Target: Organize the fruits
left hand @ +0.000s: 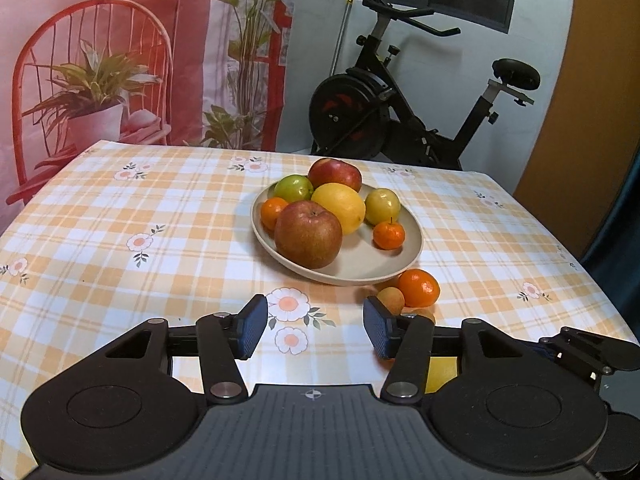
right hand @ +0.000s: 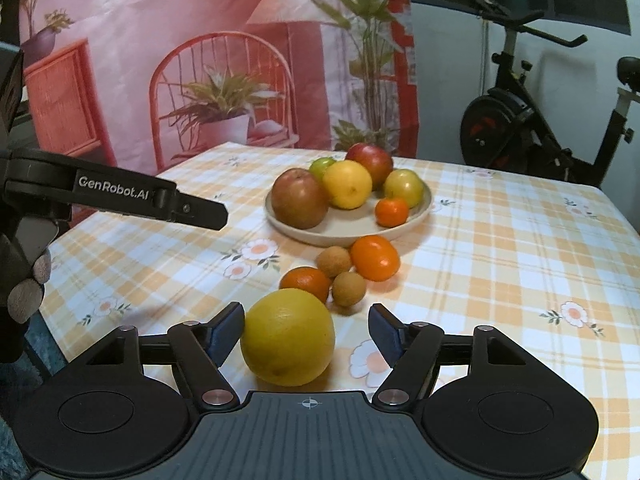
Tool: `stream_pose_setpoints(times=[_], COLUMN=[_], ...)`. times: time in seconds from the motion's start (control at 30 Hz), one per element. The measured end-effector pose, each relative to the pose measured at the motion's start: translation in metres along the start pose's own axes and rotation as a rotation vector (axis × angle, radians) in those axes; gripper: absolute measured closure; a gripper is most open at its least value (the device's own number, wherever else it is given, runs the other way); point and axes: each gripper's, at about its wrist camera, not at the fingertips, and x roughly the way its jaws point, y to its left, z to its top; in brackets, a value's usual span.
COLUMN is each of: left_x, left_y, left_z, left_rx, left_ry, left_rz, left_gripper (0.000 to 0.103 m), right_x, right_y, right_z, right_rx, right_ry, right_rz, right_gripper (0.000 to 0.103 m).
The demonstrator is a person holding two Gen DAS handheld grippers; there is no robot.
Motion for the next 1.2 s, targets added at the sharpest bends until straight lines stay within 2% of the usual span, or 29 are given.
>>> stream_pose_setpoints(times=[0.8, 1.2], left_x=[0.004, 0.005], left_y=[0.008, 0.011], left_z=[-0.007, -0.008], left_rx=[-0.042, -0.06], left_ry=[0.011, 0.014], left_rz=[-0.036, -0.053], left_gripper=[0.047, 0.047], right_x=[0.005, -0.007], right_y=[0.005, -0.013], right_z=[-0.004, -0.006], right_rx=[-0.022, 0.025], right_ry=[0.05, 0.017], right_rz=[0.027, -0.01], right_gripper=[0.031, 0.026])
